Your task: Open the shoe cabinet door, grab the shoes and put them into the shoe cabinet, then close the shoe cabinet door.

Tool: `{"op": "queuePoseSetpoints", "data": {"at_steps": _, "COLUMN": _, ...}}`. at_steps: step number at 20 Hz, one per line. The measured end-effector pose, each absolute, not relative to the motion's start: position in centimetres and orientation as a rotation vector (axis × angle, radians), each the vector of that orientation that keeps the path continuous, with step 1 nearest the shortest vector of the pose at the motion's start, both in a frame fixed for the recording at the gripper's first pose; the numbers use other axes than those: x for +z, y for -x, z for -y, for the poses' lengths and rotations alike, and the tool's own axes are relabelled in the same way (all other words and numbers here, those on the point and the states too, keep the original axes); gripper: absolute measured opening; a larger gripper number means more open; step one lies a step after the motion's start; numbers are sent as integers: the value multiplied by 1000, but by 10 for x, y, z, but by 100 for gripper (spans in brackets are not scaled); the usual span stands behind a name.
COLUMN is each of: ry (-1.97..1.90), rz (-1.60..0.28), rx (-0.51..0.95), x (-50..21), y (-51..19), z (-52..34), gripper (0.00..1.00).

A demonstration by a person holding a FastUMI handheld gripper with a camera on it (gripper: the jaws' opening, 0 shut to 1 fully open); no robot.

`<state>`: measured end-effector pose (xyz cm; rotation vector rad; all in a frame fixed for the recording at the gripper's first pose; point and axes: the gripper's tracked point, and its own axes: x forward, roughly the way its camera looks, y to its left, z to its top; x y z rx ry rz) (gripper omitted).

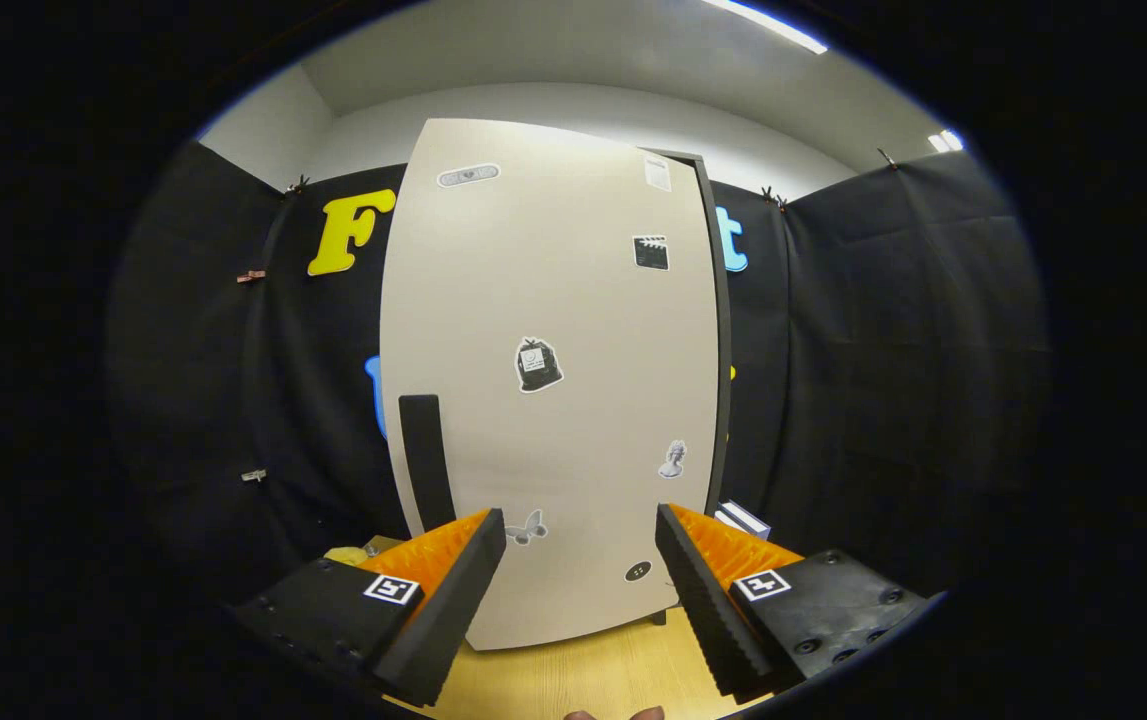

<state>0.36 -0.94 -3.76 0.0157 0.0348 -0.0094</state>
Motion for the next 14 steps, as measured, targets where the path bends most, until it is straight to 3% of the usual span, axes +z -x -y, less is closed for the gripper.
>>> {"op": "queuePoseSetpoints", "data": {"at_steps": 14, "ry": -5, "rz": 21, "rx": 17, "x": -15, "y": 6, "z": 2, "gripper": 98}}
